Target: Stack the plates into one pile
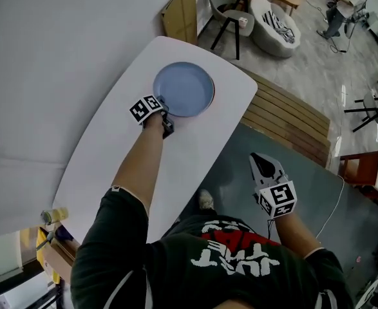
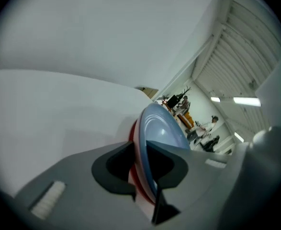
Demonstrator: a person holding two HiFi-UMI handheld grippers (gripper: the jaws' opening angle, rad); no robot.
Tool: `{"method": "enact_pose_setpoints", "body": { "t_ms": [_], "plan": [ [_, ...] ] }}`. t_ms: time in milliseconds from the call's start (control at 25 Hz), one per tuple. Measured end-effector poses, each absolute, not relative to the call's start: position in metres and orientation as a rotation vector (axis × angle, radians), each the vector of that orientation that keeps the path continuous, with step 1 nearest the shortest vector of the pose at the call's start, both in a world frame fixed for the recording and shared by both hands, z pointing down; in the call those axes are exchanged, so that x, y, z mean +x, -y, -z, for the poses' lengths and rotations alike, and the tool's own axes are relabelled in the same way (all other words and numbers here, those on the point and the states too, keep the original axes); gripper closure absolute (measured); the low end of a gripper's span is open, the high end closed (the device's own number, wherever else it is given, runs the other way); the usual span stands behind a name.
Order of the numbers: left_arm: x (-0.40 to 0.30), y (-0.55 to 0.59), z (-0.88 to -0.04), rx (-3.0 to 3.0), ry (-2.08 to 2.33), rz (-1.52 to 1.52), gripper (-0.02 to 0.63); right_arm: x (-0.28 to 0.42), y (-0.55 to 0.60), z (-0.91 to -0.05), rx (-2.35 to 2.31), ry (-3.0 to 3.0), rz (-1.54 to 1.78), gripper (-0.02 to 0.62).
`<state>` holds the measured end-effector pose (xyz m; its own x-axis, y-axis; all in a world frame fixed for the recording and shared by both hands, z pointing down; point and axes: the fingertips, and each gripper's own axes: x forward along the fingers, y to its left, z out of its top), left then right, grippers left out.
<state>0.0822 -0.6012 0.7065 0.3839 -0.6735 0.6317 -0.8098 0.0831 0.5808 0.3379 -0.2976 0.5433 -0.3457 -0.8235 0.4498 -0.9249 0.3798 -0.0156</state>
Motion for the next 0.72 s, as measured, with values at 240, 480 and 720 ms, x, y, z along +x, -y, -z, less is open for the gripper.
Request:
{"method": "enact_pose_setpoints", "body": {
  "t_ms": [240, 480, 720],
  "plan": [
    [0.119, 0.593, -0.704, 1.901, 1.254, -0.555, 0.397, 0.35, 0.299, -0.548, 1.499, 2.292, -0.384, 0.588],
    [0.092, 0.565, -0.67, 1.985, 1.31, -0.5, 0.298, 0.338, 0.313, -0.529, 1.457, 2.353, -0.31, 0.588],
    [0.049, 0.468, -0.572, 2.353, 1.291, -0.286, 0.306, 0.3, 0.322, -0.503, 1.448, 2.431, -0.266, 0.588]
  ]
}}
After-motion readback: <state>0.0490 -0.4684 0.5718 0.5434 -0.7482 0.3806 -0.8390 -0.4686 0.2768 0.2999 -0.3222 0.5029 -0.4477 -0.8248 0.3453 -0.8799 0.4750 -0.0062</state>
